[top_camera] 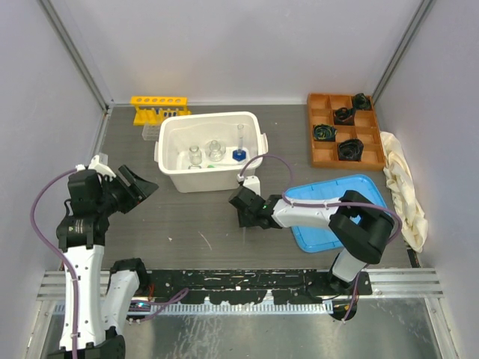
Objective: Organize the chemistry lab equipment
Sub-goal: Pick up the chemistry item at the center of the board.
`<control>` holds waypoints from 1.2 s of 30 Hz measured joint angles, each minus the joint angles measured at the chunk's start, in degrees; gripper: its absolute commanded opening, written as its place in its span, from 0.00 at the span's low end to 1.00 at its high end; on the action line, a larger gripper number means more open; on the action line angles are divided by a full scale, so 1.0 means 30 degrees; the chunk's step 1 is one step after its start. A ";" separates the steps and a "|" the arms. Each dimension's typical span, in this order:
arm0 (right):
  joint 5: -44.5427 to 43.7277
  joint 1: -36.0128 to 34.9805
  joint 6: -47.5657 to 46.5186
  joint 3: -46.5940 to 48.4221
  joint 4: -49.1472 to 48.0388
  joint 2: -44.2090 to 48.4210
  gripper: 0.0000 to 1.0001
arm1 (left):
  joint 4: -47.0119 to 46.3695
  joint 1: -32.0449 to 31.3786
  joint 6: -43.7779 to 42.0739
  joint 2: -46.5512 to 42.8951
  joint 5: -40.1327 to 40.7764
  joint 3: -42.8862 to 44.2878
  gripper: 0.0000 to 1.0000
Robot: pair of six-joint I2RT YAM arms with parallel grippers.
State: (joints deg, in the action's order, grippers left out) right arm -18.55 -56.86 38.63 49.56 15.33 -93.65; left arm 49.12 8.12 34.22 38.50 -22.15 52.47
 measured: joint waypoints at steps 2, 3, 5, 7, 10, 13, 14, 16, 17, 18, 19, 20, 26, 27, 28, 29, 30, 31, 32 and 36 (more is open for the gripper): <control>0.0051 0.0000 -0.0117 0.0029 -0.0080 -0.0044 0.38 | 0.0000 0.0000 -0.0073 0.0000 -0.0007 0.0000 0.62; 0.0066 0.0000 -0.0211 0.0036 -0.0095 -0.0058 0.37 | 0.0000 0.0000 -0.0080 0.0000 -0.0015 0.0000 0.62; 0.0102 0.0015 -0.0342 0.0044 -0.0102 -0.0087 0.34 | -0.0007 0.0000 -0.0080 0.0007 -0.0044 0.0000 0.62; 0.0131 0.0036 -0.0423 0.0102 -0.0087 -0.0138 0.30 | -0.0007 0.0000 -0.0080 0.0066 -0.0051 0.0000 0.62; 0.0160 0.0036 -0.0539 0.0197 -0.0131 -0.0291 0.13 | -0.0087 0.0000 -0.0073 0.0131 -0.0058 0.0000 0.62; 0.0284 0.0044 -0.0525 0.0131 -0.0408 -0.0291 0.02 | -0.0204 0.0000 -0.0066 0.0175 -0.0066 0.0000 0.62; 0.0277 0.0044 -0.0488 0.0036 -0.0546 -0.0248 0.01 | -0.0240 0.0000 -0.0066 0.0182 -0.0066 0.0000 0.62; 0.0277 0.0029 -0.0495 -0.0168 -0.0685 -0.0044 0.01 | -0.0328 0.0000 -0.0058 0.0211 -0.0087 0.0000 0.62; 0.0270 -0.0015 -0.0510 -0.0299 -0.0546 0.0146 0.01 | -0.0372 0.0000 -0.0058 0.0240 -0.0109 0.0000 0.62; 0.0233 -0.0124 -0.0568 -0.0430 -0.0197 0.0408 0.01 | -0.0437 0.0000 -0.0058 0.0284 -0.0131 0.0000 0.62; 0.0131 -0.0248 -0.0670 -0.0532 0.0474 0.0787 0.01 | -0.0532 -0.0007 -0.0058 0.0350 -0.0153 0.0000 0.62; -0.0044 -0.0517 -0.0838 -0.0546 0.1326 0.1282 0.01 | -0.0605 -0.0007 -0.0058 0.0444 -0.0182 0.0000 0.62; -0.0503 -0.3067 -0.2127 0.1705 0.6717 0.6135 0.02 | -0.1253 -0.0007 0.0219 0.1501 -0.0240 0.0044 0.61; -0.0517 -0.3220 -0.2310 0.2433 0.7293 0.7045 0.02 | -0.1450 -0.0007 0.0328 0.1800 -0.0306 0.0080 0.60; -0.0685 -0.3257 -0.2477 0.3257 0.7890 0.7985 0.03 | -0.1734 -0.0007 0.0459 0.2149 -0.0408 0.0146 0.60; -0.0940 -0.3235 -0.2688 0.4029 0.8342 0.8808 0.03 | -0.2055 -0.0015 0.0605 0.2565 -0.0495 0.0226 0.60; -0.1282 -0.3213 -0.2914 0.4896 0.8757 0.9675 0.04 | -0.2412 -0.0051 0.0780 0.2994 -0.0568 0.0313 0.59; -0.1698 -0.3177 -0.3293 0.5683 0.9034 1.0411 0.04 | -0.2747 -0.0073 0.0852 0.3512 -0.0561 0.0372 0.59; -0.2171 -0.3147 -0.3723 0.6411 0.9107 1.1052 0.05 | -0.3024 -0.0109 0.0903 0.4124 -0.0546 0.0459 0.59; -0.4379 -0.3082 -0.6441 0.8276 0.7905 1.1876 0.07 | -0.3534 -0.0299 0.0962 0.6521 -0.0335 0.1428 0.59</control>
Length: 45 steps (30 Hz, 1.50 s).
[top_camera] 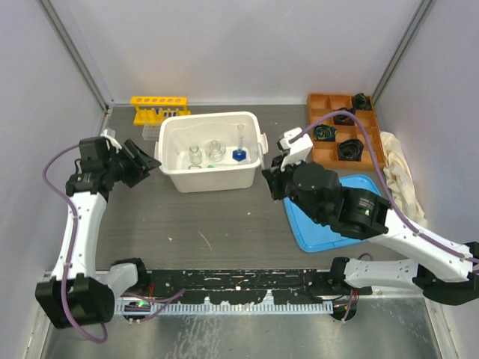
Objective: Organize the chemistry lab equipment
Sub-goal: Pick up the chemistry item at the center of the board, then place the chemistry item in the storage box.
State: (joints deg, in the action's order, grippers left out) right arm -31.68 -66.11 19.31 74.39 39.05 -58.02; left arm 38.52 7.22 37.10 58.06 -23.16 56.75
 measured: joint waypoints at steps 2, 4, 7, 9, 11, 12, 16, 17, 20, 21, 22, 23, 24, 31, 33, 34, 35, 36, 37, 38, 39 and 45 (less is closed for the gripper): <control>-0.0976 0.0277 -0.1792 0.0780 -0.1166 -0.0546 0.09 | -0.0036 -0.0087 -0.0036 0.1494 0.0182 0.1231 0.59; -0.1137 0.0896 -0.3373 0.2098 -0.2040 -0.2113 0.10 | -0.0007 -0.0138 -0.0175 0.2892 0.0372 0.2652 0.59; -0.0175 0.2579 -0.5136 0.5785 -0.2630 -0.6040 0.10 | 0.0576 -0.0138 -0.0481 0.4983 0.0750 0.5231 0.59; 0.0801 0.3541 -0.5909 0.8553 -0.2616 -0.9216 0.10 | 0.1013 -0.0138 -0.0780 0.6237 0.1129 0.6878 0.60; 0.2222 0.4364 -0.6528 1.1861 -0.2033 -1.2692 0.10 | 0.1566 -0.0138 -0.1100 0.7257 0.1712 0.8327 0.60; 0.2805 0.4641 -0.6725 1.3085 -0.1800 -1.4010 0.09 | 0.2047 -0.0131 -0.1202 0.7737 0.2004 0.9056 0.60; 0.6543 0.5916 -0.7373 1.8855 0.0619 -1.9394 0.10 | 0.3402 -0.0007 -0.1268 0.9296 0.2521 1.1650 0.59; 0.7439 0.6193 -0.7475 1.9540 0.0976 -2.0167 0.10 | 0.3570 0.0029 -0.1253 0.9646 0.2521 1.2189 0.59; 1.0018 0.7060 -0.7825 2.0006 0.1916 -2.1362 0.10 | 0.4000 0.0109 -0.1217 1.0535 0.2484 1.3231 0.59; 1.0892 0.7366 -0.7927 2.0006 0.2273 -2.1617 0.10 | 0.4065 0.0117 -0.1202 1.0834 0.2470 1.3457 0.59; 1.1708 0.7657 -0.7985 1.9934 0.2477 -2.1806 0.10 | 0.4131 0.0124 -0.1202 1.1096 0.2455 1.3602 0.59; 1.2531 0.7941 -0.8036 1.9744 0.2616 -2.1893 0.10 | 0.4138 0.0131 -0.1202 1.1380 0.2448 1.3675 0.59; 1.3158 0.8145 -0.8080 1.9555 0.2739 -2.1915 0.10 | 0.4167 0.0131 -0.1209 1.1591 0.2455 1.3682 0.59; 1.6364 0.9129 -0.8867 1.7835 0.3534 -2.1966 0.10 | 0.4481 0.0175 -0.1260 1.3362 0.2433 1.4112 0.59; 1.6830 0.9085 -0.9020 1.7595 0.3687 -2.2083 0.10 | 0.4583 0.0204 -0.1260 1.3967 0.2419 1.4608 0.59; 1.7012 0.9049 -0.9078 1.7493 0.3730 -2.2170 0.10 | 0.4583 0.0226 -0.1260 1.4243 0.2419 1.4855 0.59; 1.7150 0.9005 -0.9136 1.7384 0.3745 -2.2272 0.10 | 0.4583 0.0240 -0.1260 1.4404 0.2419 1.5016 0.59; 1.7260 0.8961 -0.9202 1.7296 0.3759 -2.2418 0.10 | 0.4648 0.0255 -0.1260 1.4571 0.2412 1.5205 0.59; 1.7318 0.8947 -0.9216 1.7245 0.3774 -2.2542 0.10 | 0.4685 0.0262 -0.1275 1.4702 0.2412 1.5373 0.59; 1.7362 0.8947 -0.9260 1.7158 0.3781 -2.2739 0.10 | 0.4743 0.0270 -0.1275 1.4841 0.2397 1.5577 0.59; 1.7376 0.8918 -0.9275 1.7085 0.3789 -2.2979 0.10 | 0.4772 0.0277 -0.1275 1.4965 0.2382 1.5788 0.59; 1.6531 0.8903 -0.9377 1.6509 0.3912 -2.4101 0.10 | 0.4852 0.0401 -0.1290 1.5074 0.2361 1.5970 0.59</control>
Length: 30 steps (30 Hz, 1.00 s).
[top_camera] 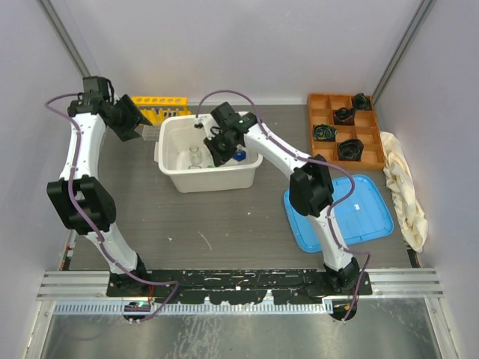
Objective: Organize the chemistry lab equipment
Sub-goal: Place the chemistry item in the storage box.
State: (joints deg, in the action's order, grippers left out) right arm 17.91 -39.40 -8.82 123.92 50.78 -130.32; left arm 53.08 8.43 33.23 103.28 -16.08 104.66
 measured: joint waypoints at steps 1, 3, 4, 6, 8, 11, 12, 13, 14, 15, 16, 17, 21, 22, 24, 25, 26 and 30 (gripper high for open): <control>-0.0160 0.0000 -0.0022 -0.0051 0.0015 -0.0102 0.10 | 0.0007 0.0022 0.0000 0.0000 0.0007 0.0000 0.59; -0.0546 0.0000 -0.0036 -0.0095 0.0015 -0.0313 0.10 | 0.0015 0.0066 -0.0036 0.0000 0.0000 0.0000 0.59; -0.0699 0.0000 -0.0036 -0.0117 0.0015 -0.0386 0.10 | 0.0015 0.0080 -0.0051 0.0000 0.0000 0.0000 0.59; -0.0954 0.0007 -0.0044 -0.0146 0.0015 -0.0474 0.11 | 0.0051 0.0131 -0.0095 0.0000 0.0000 0.0000 0.59; -0.1217 0.0015 -0.0051 -0.0146 0.0000 -0.0576 0.10 | 0.0051 0.0168 -0.0131 0.0000 -0.0007 0.0000 0.59; -0.1537 0.0015 -0.0102 -0.0153 0.0000 -0.0794 0.11 | 0.0051 0.0255 -0.0255 0.0000 -0.0058 -0.0044 0.59; -0.1603 0.0015 -0.0109 -0.0175 -0.0007 -0.0845 0.11 | 0.0044 0.0277 -0.0270 0.0000 -0.0066 -0.0087 0.59; -0.1661 0.0015 -0.0109 -0.0211 -0.0036 -0.0933 0.11 | 0.0044 0.0299 -0.0291 0.0000 -0.0073 -0.0153 0.59; -0.1741 0.0015 -0.0117 -0.0291 -0.0044 -0.0998 0.11 | 0.0051 0.0328 -0.0306 0.0000 -0.0073 -0.0219 0.59; -0.1814 0.0015 -0.0117 -0.0364 -0.0058 -0.1086 0.11 | 0.0051 0.0342 -0.0313 0.0000 -0.0073 -0.0313 0.59; -0.1880 0.0015 -0.0117 -0.0401 -0.0051 -0.1180 0.11 | 0.0066 0.0357 -0.0321 0.0000 -0.0073 -0.0364 0.59; -0.1953 0.0015 -0.0117 -0.0452 -0.0073 -0.1260 0.11 | 0.0066 0.0364 -0.0321 0.0000 -0.0073 -0.0408 0.59; -0.2135 0.0015 -0.0117 -0.0605 -0.0066 -0.1712 0.12 | 0.0073 0.0364 -0.0321 -0.0007 -0.0087 -0.0517 0.59; -0.2164 0.0015 -0.0117 -0.0627 -0.0073 -0.1814 0.12 | 0.0058 0.0364 -0.0321 -0.0007 -0.0095 -0.0539 0.59; -0.2229 0.0015 -0.0117 -0.0670 -0.0058 -0.2004 0.13 | 0.0058 0.0379 -0.0321 -0.0007 -0.0124 -0.0576 0.59; -0.2251 0.0015 -0.0117 -0.0685 -0.0058 -0.2098 0.13 | 0.0073 0.0379 -0.0321 -0.0007 -0.0138 -0.0583 0.59; -0.2251 0.0015 -0.0109 -0.0685 -0.0073 -0.2149 0.13 | 0.0066 0.0379 -0.0321 -0.0007 -0.0138 -0.0605 0.59; -0.2302 0.0015 -0.0109 -0.0692 -0.0146 -0.2157 0.14 | 0.0058 0.0379 -0.0321 -0.0007 -0.0219 -0.0692 0.59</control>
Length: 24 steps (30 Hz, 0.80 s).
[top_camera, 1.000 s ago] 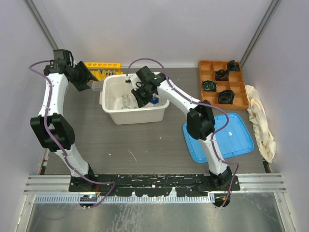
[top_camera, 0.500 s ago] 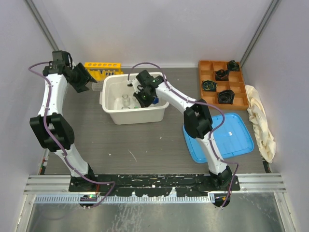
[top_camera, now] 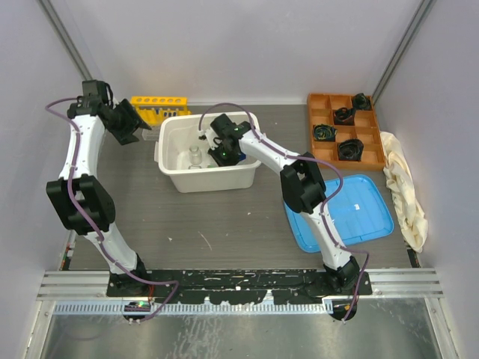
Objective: Organize the chemistry lab equipment
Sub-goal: Place the chemistry item in the storage box.
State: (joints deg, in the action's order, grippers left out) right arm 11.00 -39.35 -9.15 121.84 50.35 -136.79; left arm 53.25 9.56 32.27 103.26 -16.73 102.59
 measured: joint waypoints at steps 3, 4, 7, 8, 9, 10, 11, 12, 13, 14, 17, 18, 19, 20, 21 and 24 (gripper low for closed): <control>-0.0007 0.0000 0.0000 -0.0007 -0.0022 0.0000 0.16 | 0.0000 0.0000 0.0000 0.0000 -0.0007 -0.0095 0.59; -0.0007 0.0000 0.0000 -0.0015 -0.0029 0.0000 0.16 | 0.0007 0.0000 0.0000 0.0000 -0.0007 -0.0109 0.59; -0.0015 0.0000 0.0007 -0.0015 -0.0036 0.0000 0.18 | 0.0000 0.0000 0.0000 0.0000 -0.0029 -0.0138 0.59; -0.0015 0.0000 0.0007 -0.0015 -0.0036 0.0000 0.19 | 0.0000 0.0000 0.0000 0.0000 -0.0036 -0.0146 0.59; -0.0015 0.0000 0.0007 -0.0015 -0.0036 0.0000 0.19 | 0.0000 0.0000 0.0000 0.0000 -0.0044 -0.0146 0.60; -0.0015 0.0000 0.0015 -0.0015 -0.0036 0.0000 0.19 | -0.0007 0.0000 0.0007 0.0000 -0.0051 -0.0153 0.59; -0.0015 0.0000 0.0015 -0.0015 -0.0036 0.0000 0.20 | -0.0007 0.0000 0.0000 0.0000 -0.0066 -0.0168 0.59; -0.0007 0.0000 0.0015 -0.0015 -0.0036 0.0000 0.21 | 0.0000 0.0000 0.0007 0.0000 -0.0066 -0.0182 0.59; -0.0007 0.0000 0.0015 -0.0015 -0.0036 0.0000 0.23 | -0.0015 0.0000 0.0007 0.0000 -0.0073 -0.0211 0.59; -0.0007 0.0000 0.0015 -0.0015 -0.0036 0.0000 0.25 | -0.0015 0.0000 0.0007 0.0000 -0.0080 -0.0233 0.59; -0.0007 0.0000 0.0015 -0.0015 -0.0036 0.0007 0.29 | -0.0007 0.0000 0.0015 0.0000 -0.0182 -0.0284 0.59; -0.0029 0.0000 0.0015 -0.0015 -0.0036 0.0015 0.32 | -0.0015 0.0000 0.0015 0.0000 -0.0204 -0.0284 0.59; -0.0102 0.0000 0.0007 -0.0015 -0.0029 0.0036 0.36 | -0.0015 0.0000 0.0022 0.0000 -0.0211 -0.0284 0.60; -0.0182 0.0000 0.0015 -0.0015 0.0000 0.0058 0.40 | -0.0015 0.0000 0.0022 -0.0007 -0.0226 -0.0284 0.59; -0.0291 0.0000 0.0029 -0.0015 0.0044 0.0087 0.43 | -0.0015 0.0000 0.0029 -0.0007 -0.0233 -0.0284 0.59; -0.0663 0.0000 0.0073 -0.0036 0.0240 0.0262 0.48 | -0.0015 0.0000 0.0036 -0.0015 -0.0321 -0.0284 0.60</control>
State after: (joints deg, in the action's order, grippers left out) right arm 9.02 -39.35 -8.93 121.73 51.07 -136.00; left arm 53.21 9.56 32.38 103.22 -17.69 101.73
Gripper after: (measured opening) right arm 0.438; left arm 0.594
